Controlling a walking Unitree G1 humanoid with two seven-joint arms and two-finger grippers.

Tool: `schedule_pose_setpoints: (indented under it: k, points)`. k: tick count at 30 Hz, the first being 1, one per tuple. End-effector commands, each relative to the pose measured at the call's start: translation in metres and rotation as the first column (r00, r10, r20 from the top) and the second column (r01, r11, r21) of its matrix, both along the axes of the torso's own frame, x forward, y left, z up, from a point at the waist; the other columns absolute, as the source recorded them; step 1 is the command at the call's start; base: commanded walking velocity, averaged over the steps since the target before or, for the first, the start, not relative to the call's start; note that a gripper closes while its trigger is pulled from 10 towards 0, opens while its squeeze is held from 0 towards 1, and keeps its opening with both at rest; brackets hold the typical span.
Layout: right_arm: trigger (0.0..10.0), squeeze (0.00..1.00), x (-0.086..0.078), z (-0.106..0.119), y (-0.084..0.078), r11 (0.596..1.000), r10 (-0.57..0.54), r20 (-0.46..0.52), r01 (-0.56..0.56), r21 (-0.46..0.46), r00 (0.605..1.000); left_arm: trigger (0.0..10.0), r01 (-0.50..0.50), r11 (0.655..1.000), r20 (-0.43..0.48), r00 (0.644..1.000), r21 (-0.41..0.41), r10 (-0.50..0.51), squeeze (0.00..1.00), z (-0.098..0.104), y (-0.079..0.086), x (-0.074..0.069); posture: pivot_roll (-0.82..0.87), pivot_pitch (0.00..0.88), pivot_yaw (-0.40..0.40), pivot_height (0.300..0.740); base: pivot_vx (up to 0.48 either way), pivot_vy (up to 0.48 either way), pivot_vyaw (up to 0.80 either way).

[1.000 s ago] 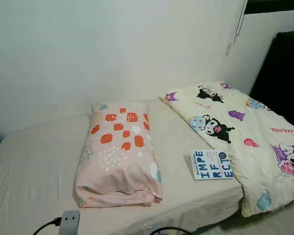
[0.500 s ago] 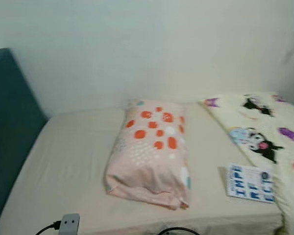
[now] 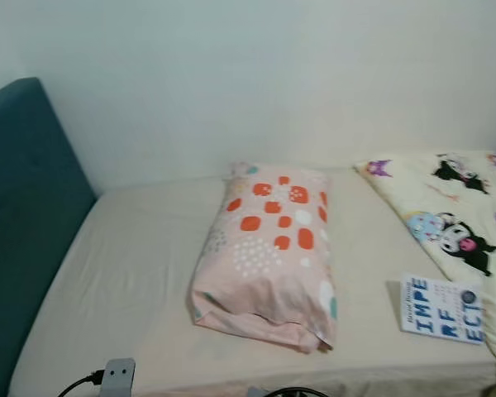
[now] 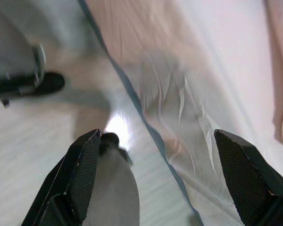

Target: Clean up the room

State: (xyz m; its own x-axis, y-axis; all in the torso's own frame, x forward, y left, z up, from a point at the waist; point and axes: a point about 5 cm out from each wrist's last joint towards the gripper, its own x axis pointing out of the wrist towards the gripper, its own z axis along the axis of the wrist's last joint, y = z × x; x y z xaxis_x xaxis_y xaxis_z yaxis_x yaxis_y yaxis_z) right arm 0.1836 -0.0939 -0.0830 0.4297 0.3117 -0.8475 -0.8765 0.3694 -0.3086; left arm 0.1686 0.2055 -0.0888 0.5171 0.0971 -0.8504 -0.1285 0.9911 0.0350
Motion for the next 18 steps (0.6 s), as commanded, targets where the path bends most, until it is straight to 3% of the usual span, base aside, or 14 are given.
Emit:
schedule_pose_setpoints:
  k: [1, 8, 10, 11, 13, 15, 18]
  points:
    - [10.0, 0.00, 0.009, 0.007, 0.017, 0.998, 0.066, 0.053, -0.067, 0.018, 0.996, 10.0, 0.005, 1.000, -0.013, 1.000, 0.014, -0.005, 0.00, 0.000, 0.005, -0.003, -0.12, 0.000, 0.035, 0.710, 0.000, 0.000, 0.00]
    - [10.0, 0.00, 0.002, 0.004, 0.021, 0.997, 0.072, -0.005, -0.072, 0.018, 0.997, 10.0, 0.019, 1.000, -0.015, 1.000, 0.016, -0.019, 0.00, 0.000, 0.005, -0.002, -0.13, 0.000, 0.042, 0.710, 0.000, 0.000, 0.00]
    - [10.0, 0.00, -0.012, -0.004, 0.016, 0.983, 0.165, -0.043, -0.167, -0.069, 0.985, 10.0, 0.025, 1.000, -0.010, 1.000, 0.014, -0.025, 0.00, 0.001, 0.003, 0.001, -0.13, 0.000, 0.041, 0.710, 0.000, 0.000, 0.00]
    - [10.0, 0.00, -0.012, -0.004, 0.016, 0.983, 0.165, -0.043, -0.167, -0.069, 0.985, 10.0, 0.025, 1.000, -0.010, 1.000, 0.014, -0.025, 0.00, 0.001, 0.003, 0.001, -0.13, 0.000, 0.041, 0.710, 0.000, 0.000, 0.00]
    - [10.0, 0.00, -0.012, -0.004, 0.016, 0.994, 0.105, -0.050, -0.107, -0.026, 0.993, 10.0, 0.022, 1.000, -0.002, 1.000, 0.010, -0.022, 0.00, 0.002, 0.002, 0.004, -0.12, 0.000, 0.036, 0.710, 0.000, 0.000, 0.00]
    - [10.0, 0.00, -0.003, 0.004, 0.030, 0.995, 0.036, -0.023, -0.034, 0.097, 0.999, 10.0, 0.022, 1.000, 0.009, 1.000, 0.006, -0.022, 0.00, 0.003, 0.001, 0.006, -0.13, 0.000, 0.033, 0.710, 0.000, 0.000, 0.00]
    - [10.0, 0.00, 0.002, 0.007, 0.029, 0.988, -0.040, -0.044, 0.046, 0.145, 0.998, 10.0, 0.020, 1.000, 0.012, 1.000, 0.004, -0.020, 0.00, 0.003, 0.001, 0.007, -0.12, 0.000, 0.028, 0.710, 0.000, 0.000, 0.00]
